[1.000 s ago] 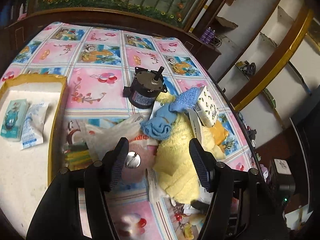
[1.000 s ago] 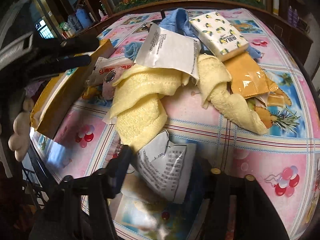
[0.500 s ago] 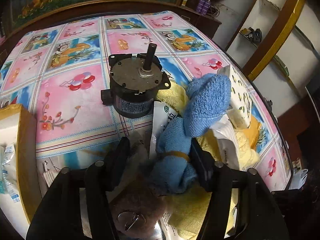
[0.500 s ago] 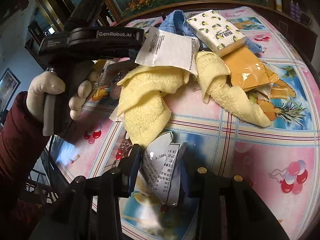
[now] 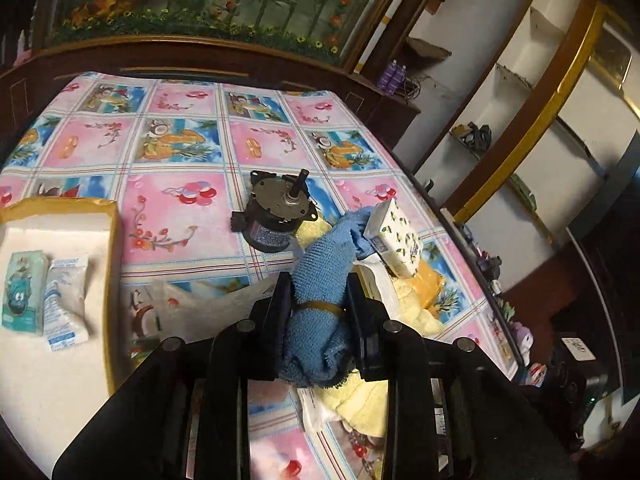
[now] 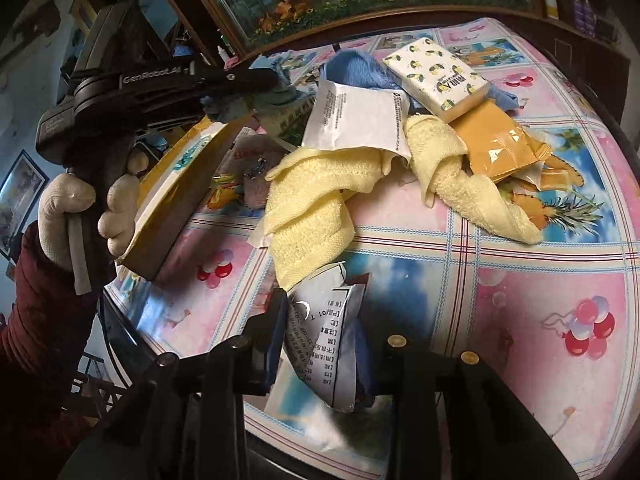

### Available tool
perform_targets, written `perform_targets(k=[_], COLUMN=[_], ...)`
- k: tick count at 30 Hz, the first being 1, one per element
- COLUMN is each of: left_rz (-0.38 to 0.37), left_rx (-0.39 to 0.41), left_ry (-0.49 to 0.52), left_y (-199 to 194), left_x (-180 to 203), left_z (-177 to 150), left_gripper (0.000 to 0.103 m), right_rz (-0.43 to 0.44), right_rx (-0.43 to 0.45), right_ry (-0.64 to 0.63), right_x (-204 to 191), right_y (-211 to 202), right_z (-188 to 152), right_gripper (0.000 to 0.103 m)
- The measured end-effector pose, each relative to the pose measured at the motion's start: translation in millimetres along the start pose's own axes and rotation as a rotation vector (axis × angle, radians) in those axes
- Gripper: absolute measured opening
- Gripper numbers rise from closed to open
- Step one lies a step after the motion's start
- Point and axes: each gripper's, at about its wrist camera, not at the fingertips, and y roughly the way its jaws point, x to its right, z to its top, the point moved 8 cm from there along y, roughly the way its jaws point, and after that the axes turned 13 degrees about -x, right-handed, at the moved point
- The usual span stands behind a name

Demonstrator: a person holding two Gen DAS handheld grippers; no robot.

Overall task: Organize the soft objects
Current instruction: 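Carry the blue washcloth into the tray and release it with the left tool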

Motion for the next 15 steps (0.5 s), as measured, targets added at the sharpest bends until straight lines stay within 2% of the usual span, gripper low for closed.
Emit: perform_targets(k=[3,7,15], left_rz=[-0.017,0.026,0.079], left_rx=[0.050,0.108,0.159], left_ry=[-0.047,-0.098,-0.233], left_y=[-35.2,-74.2,-109.0], left_x=[-17.6,-51.4,-131.7], left_z=[-8.6,-18.6,-34.9], left_gripper=[0.025,0.025,0.025], right_rz=[0.024,0.032,0.084], right_rx=[0.021,0.038,0.061], right_ry=[-0.012,-0.048,-0.136], right_x=[-13.6,-40.4,-93.8], right_y=[-9.4,-15.6,-6.2], right_z=[5.5,19.3,66.8], right_gripper=[0.030,0.030,0.030])
